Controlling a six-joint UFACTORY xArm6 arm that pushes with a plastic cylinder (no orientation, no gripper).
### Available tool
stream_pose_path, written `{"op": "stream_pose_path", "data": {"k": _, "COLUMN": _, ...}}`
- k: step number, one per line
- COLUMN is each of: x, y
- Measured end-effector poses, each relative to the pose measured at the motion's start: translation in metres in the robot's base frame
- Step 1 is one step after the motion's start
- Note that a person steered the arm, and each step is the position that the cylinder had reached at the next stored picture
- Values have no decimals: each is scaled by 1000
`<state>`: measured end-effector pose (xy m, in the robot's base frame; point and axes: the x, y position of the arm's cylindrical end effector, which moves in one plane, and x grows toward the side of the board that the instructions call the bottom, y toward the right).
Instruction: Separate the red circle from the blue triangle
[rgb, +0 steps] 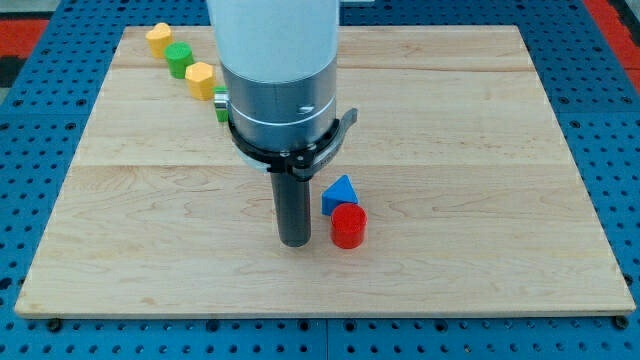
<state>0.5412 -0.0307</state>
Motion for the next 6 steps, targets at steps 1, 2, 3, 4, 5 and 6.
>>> {"op": "stream_pose_path", "data": {"k": 1, "x": -2, "y": 2}}
{"op": "stream_pose_path", "data": {"k": 2, "x": -6, "y": 11}}
{"op": "stream_pose_path", "data": {"k": 3, "x": -6, "y": 41}}
{"op": "stream_pose_path", "data": {"k": 4, "x": -6, "y": 78}}
{"op": "stream_pose_path", "data": {"k": 5, "x": -9, "y": 96}}
{"op": "stream_pose_path", "data": {"k": 6, "x": -26, "y": 90}}
